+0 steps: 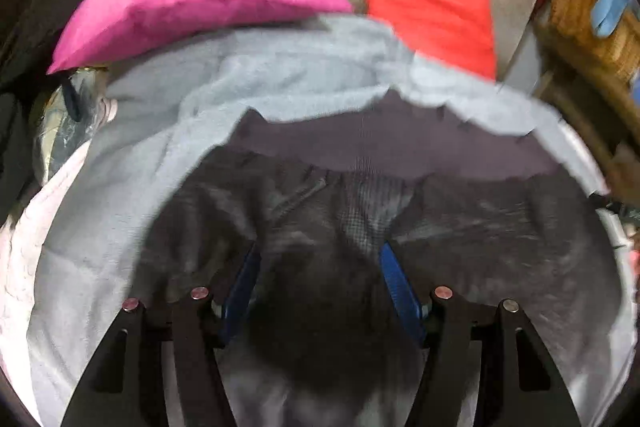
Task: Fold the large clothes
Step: 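Smooth the folded jacket flat with both open tools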
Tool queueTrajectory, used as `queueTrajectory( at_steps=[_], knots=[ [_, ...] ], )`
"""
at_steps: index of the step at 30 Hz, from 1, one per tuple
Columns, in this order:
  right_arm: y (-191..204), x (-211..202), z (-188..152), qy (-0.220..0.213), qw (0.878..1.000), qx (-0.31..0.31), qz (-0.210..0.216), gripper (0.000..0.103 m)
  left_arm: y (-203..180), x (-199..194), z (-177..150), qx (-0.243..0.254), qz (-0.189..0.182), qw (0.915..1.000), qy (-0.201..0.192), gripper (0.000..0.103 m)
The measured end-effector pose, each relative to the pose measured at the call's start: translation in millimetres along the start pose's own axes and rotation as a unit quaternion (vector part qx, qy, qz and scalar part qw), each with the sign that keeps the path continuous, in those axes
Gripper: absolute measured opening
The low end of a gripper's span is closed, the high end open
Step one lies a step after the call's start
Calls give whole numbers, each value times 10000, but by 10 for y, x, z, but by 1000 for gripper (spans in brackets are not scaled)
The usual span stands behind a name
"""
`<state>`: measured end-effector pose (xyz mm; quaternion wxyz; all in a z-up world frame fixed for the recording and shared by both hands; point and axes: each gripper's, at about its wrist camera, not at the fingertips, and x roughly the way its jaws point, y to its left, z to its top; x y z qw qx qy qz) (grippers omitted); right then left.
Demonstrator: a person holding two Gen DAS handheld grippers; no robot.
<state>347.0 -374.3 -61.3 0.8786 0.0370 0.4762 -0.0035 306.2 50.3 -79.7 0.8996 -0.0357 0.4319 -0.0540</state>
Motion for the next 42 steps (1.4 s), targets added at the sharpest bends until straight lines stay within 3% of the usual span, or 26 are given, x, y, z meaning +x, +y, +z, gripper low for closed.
queueTrajectory(
  at_steps=[4,9,16,18,19,22,23,25,29,31,32,35,38,42],
  knots=[
    [-220,-143,-101,95,9967,420,690,71,425,-366,-169,-237,278,9985,-397,72],
    [-183,-149,-220,186,9929,300,1139,71,818,-394,-399,-674,223,9971,-258,72],
    [5,173,-45,295,9956,-102,878,71,834,-297,-629,-804,199,9965,-122,72],
    [51,209,-1,197,9960,-228,841,59,807,-276,-633,-763,220,9968,-125,72],
    [70,244,12,254,9957,-243,861,32,796,-279,-631,-749,231,9968,-131,72],
    [151,274,33,405,9957,-387,736,9,761,-288,-621,-723,277,9969,-160,71],
    [185,206,43,273,9965,-477,637,7,752,-298,-612,-725,272,9968,-182,71],
    [146,6,71,-25,9975,-437,563,7,714,-356,-595,-759,242,9964,-304,72],
    [-56,142,20,101,9990,-193,397,7,502,-378,-532,-510,299,9971,-470,74],
    [-56,288,-53,202,9990,-111,371,8,404,-184,-533,-284,579,9977,-230,78],
    [-60,324,-58,204,9989,-38,420,13,403,-78,-543,-280,688,9972,-60,79],
    [-93,338,-74,255,9977,254,570,22,513,20,-522,-628,701,9954,195,80],
    [-114,102,-52,116,9981,282,527,29,532,-202,-459,-764,661,9949,-53,80],
    [-81,-349,-90,-373,9963,337,698,42,368,-582,-416,-561,518,9953,-598,80]
  ],
)
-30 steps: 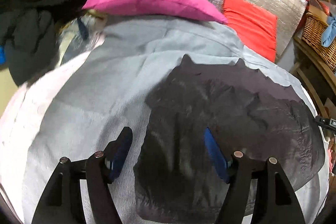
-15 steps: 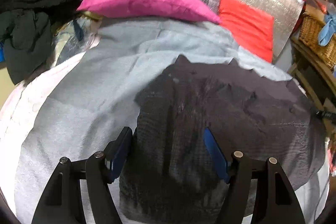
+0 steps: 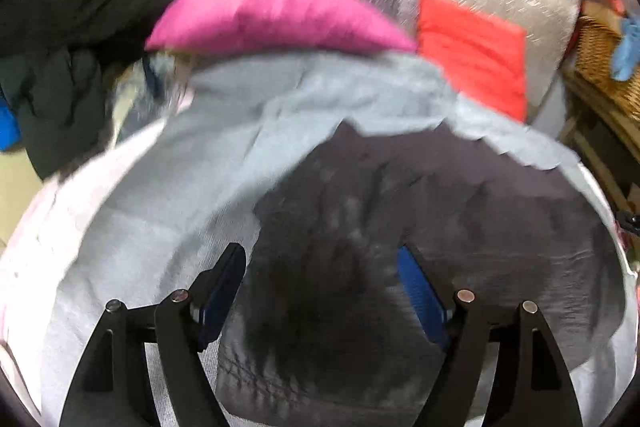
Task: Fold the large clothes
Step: 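Smooth the folded jacket flat with both open tools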
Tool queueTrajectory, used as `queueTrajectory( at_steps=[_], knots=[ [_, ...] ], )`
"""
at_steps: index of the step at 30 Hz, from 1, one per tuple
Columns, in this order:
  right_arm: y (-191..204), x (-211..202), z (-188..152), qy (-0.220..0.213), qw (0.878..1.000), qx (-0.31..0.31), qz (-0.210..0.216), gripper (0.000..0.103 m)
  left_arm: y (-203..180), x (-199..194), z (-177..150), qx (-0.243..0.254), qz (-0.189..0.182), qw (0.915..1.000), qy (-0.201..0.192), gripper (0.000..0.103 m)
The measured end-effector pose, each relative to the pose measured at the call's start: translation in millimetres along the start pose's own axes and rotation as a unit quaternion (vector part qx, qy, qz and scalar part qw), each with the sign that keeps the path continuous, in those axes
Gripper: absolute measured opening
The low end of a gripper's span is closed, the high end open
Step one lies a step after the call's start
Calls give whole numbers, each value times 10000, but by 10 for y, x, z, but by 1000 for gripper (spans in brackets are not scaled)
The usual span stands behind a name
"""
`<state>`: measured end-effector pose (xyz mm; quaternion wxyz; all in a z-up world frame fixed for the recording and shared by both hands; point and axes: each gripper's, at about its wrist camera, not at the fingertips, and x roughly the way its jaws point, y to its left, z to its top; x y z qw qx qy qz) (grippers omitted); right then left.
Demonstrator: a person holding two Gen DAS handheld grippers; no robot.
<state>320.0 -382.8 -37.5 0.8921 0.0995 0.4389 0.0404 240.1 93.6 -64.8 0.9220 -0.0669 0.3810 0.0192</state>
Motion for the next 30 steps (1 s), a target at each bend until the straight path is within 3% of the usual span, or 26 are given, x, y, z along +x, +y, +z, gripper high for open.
queueTrajectory(
  at_steps=[1,2,5,7,11,13,18,21,24,28,30],
  knots=[
    [42,-85,-25,-73,9999,6,117,58,-80,-85,2,111,-59,9999,-118,80],
    [106,-188,-70,-169,9993,24,321,67,-174,-143,-5,227,-120,9995,-208,80],
    [308,-282,-237,-98,9948,-68,1012,68,-408,-153,-51,518,-208,9981,-260,80],
    [358,-152,-357,165,9925,-11,1208,68,-560,-53,-126,671,-218,9974,-146,80],
    [93,216,-528,472,9955,360,739,68,-725,352,-303,895,-18,9947,508,80],
    [-89,300,-593,452,9936,618,835,68,-720,387,-369,899,22,9949,456,83],
    [-118,258,-560,390,9923,781,882,68,-685,177,-267,753,-113,9966,300,83],
    [-41,49,-419,-13,9930,740,922,68,-713,44,-247,765,-237,9968,45,83],
    [65,-32,-285,-206,9899,762,1181,73,-829,91,-245,870,-356,9955,94,83],
    [94,317,-85,108,9876,852,1311,73,-952,340,-352,1132,-182,9927,370,83],
    [-32,580,-85,310,9896,1025,956,73,-959,381,-376,1109,-192,9928,414,83]
  ],
)
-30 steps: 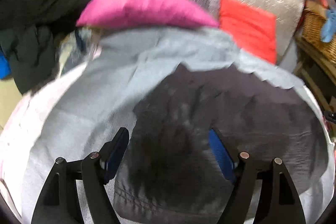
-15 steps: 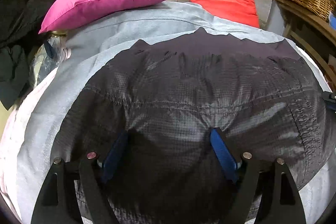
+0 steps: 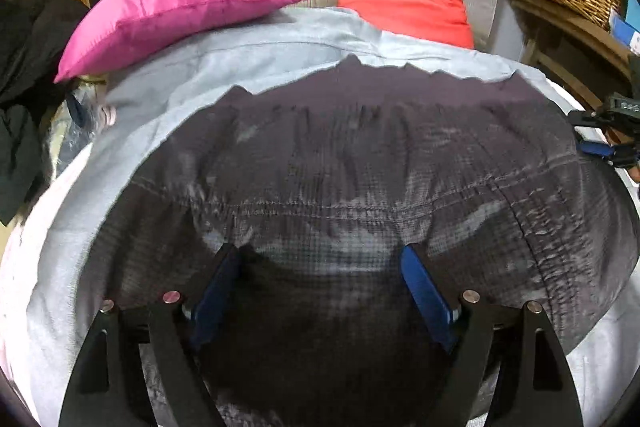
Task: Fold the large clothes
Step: 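Smooth the folded jacket flat with both open tools, then pat down the folded jacket bundle with both open tools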
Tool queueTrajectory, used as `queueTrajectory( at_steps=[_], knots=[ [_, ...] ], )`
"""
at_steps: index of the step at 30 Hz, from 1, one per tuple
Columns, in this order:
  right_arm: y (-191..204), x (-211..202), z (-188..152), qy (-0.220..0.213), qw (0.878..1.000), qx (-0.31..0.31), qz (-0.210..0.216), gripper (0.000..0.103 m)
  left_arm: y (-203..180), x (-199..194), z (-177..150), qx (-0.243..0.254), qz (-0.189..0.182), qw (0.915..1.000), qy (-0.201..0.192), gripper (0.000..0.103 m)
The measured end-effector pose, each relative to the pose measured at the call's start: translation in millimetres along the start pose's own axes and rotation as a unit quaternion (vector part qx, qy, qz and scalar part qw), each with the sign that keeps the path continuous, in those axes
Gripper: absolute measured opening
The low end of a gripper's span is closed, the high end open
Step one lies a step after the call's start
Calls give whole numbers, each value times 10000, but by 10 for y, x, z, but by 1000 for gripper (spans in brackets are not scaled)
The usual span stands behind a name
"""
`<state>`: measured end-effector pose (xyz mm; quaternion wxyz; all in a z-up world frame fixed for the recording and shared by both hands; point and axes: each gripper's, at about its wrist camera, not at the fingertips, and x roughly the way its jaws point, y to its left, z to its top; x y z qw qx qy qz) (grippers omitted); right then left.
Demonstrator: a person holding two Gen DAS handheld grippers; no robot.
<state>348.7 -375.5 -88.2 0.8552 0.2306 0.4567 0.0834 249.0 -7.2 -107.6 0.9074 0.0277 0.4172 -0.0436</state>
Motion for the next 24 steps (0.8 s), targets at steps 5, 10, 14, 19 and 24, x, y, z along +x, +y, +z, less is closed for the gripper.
queueTrajectory(
  at_steps=[5,10,14,19,24],
  knots=[
    [-125,18,-6,-114,9991,407,91,73,113,-86,58,-162,-62,9998,1,83],
    [283,-321,-223,-299,9991,-259,138,73,202,-225,30,-355,-5,9994,-1,83],
    [666,-496,-561,-236,9962,-762,361,73,210,-377,-34,-385,42,9992,-13,83],
    [1107,-564,-937,-155,9896,-1407,268,73,210,-532,-57,-423,52,9991,-84,83],
    [1308,-392,-1001,-146,9865,-1625,120,73,251,-520,-42,-442,83,9990,-69,83]
  ],
)
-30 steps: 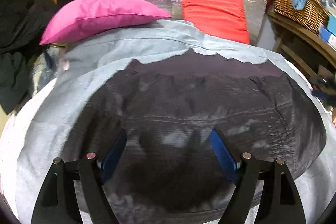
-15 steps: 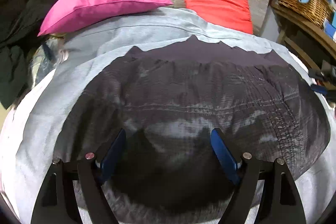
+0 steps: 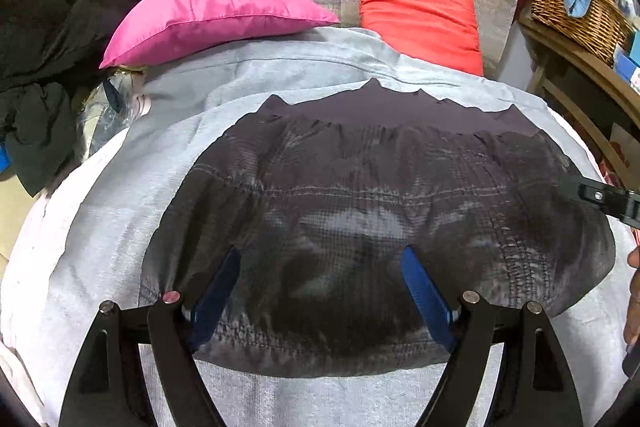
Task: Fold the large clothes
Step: 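Pat down the folded jacket bundle with both open tools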
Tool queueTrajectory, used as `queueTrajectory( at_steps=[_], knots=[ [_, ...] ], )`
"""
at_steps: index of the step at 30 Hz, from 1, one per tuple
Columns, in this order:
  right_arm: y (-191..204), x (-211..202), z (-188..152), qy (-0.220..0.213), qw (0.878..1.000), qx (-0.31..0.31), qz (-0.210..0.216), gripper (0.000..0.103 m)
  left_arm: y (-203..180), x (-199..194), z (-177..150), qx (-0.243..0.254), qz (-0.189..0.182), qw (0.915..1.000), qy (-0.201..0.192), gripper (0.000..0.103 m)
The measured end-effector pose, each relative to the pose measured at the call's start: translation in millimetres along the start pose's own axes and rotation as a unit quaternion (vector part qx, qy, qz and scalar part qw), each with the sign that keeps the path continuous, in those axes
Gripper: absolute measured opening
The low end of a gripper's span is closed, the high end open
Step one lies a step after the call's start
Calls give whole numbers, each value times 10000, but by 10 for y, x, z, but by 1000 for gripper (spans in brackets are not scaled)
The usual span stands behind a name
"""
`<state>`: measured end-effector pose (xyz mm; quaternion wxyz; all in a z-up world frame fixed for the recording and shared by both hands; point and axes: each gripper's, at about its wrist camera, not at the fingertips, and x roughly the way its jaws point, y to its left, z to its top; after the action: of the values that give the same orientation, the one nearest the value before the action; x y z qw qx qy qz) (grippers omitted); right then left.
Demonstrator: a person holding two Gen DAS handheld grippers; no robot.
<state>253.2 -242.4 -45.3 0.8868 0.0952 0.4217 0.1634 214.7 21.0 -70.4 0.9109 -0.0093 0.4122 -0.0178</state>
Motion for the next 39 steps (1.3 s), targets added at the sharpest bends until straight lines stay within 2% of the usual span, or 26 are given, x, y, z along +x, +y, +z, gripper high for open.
queueTrajectory(
  at_steps=[3,6,10,13,19,24,27,31,35,39],
  knots=[
    [34,175,24,0,9993,-143,-336,73,47,144,-2,-54,62,9999,102,83],
    [-86,436,-16,331,9960,-77,-826,73,96,397,-43,-102,186,9990,383,84],
    [-110,486,-42,420,9944,-125,-958,73,77,391,-22,-52,242,9989,407,86],
    [-92,348,-22,373,9957,-8,-852,73,127,261,-30,-196,138,9991,352,85],
    [139,-3,-150,147,9978,-26,-642,73,219,88,-139,-273,218,9988,352,85],
    [154,236,-369,706,9937,-143,-856,73,247,-84,-174,-343,206,9987,317,85],
    [176,132,-358,575,9948,-3,-841,73,225,-170,-173,-215,245,9993,196,85],
    [275,10,-374,332,9964,-118,-770,74,225,-90,-166,-278,236,9990,241,86],
    [220,203,-521,595,9938,-260,-904,75,223,93,-199,-242,280,9983,445,85],
    [241,102,-370,509,9953,-173,-802,75,238,109,-175,-257,294,9985,380,86]
  ],
)
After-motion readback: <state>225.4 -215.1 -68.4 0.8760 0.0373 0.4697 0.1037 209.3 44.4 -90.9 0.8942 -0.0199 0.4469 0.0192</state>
